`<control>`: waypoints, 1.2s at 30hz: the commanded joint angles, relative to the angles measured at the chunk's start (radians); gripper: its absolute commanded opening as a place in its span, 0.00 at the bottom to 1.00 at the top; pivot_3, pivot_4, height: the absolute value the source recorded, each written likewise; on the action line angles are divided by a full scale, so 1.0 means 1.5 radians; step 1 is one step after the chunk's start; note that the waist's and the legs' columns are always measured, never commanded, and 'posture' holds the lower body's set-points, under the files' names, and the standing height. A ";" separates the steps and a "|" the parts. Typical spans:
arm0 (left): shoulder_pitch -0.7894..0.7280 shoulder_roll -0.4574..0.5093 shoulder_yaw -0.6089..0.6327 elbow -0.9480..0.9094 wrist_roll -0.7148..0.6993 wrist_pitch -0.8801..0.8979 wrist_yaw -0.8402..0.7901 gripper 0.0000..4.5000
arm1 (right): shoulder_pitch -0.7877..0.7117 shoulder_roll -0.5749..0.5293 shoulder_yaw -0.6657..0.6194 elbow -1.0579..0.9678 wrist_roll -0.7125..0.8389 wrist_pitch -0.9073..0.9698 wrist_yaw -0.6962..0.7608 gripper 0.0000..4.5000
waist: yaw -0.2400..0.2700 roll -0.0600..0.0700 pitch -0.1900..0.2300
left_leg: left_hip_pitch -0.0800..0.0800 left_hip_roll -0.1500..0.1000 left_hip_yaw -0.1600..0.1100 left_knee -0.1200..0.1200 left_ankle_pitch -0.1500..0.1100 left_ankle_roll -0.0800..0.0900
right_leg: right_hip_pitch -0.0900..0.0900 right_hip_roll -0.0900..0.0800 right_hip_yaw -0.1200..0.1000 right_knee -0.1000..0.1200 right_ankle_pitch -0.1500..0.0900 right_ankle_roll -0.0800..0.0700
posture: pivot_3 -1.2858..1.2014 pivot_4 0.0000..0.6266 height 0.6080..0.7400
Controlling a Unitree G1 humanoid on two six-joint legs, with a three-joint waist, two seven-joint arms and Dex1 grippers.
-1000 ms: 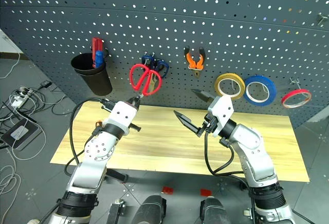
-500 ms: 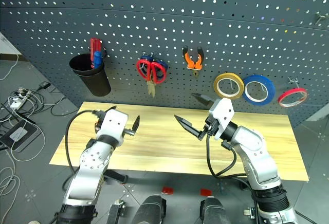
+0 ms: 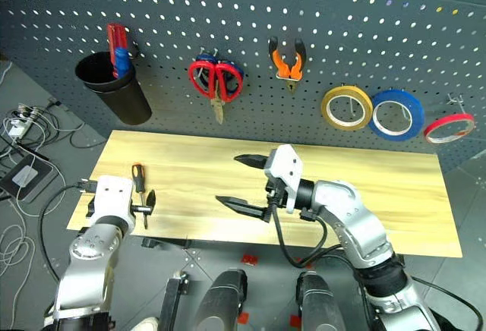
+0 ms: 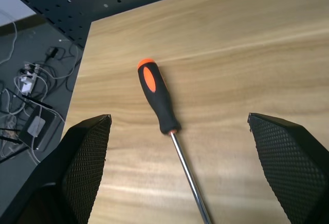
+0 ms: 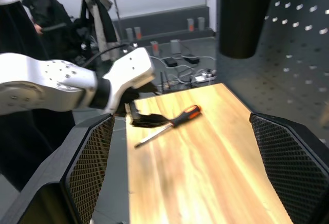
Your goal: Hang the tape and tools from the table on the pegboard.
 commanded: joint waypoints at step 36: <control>-0.261 0.087 0.134 0.380 -0.204 0.075 0.013 0.59 | -0.046 0.004 0.021 -0.058 0.005 0.108 -0.035 1.00 | -0.020 -0.003 0.086 | -0.011 0.001 0.001 0.000 0.005 -0.009 | -0.019 0.001 0.001 0.010 0.000 0.000 | 0.58 0.92 1.00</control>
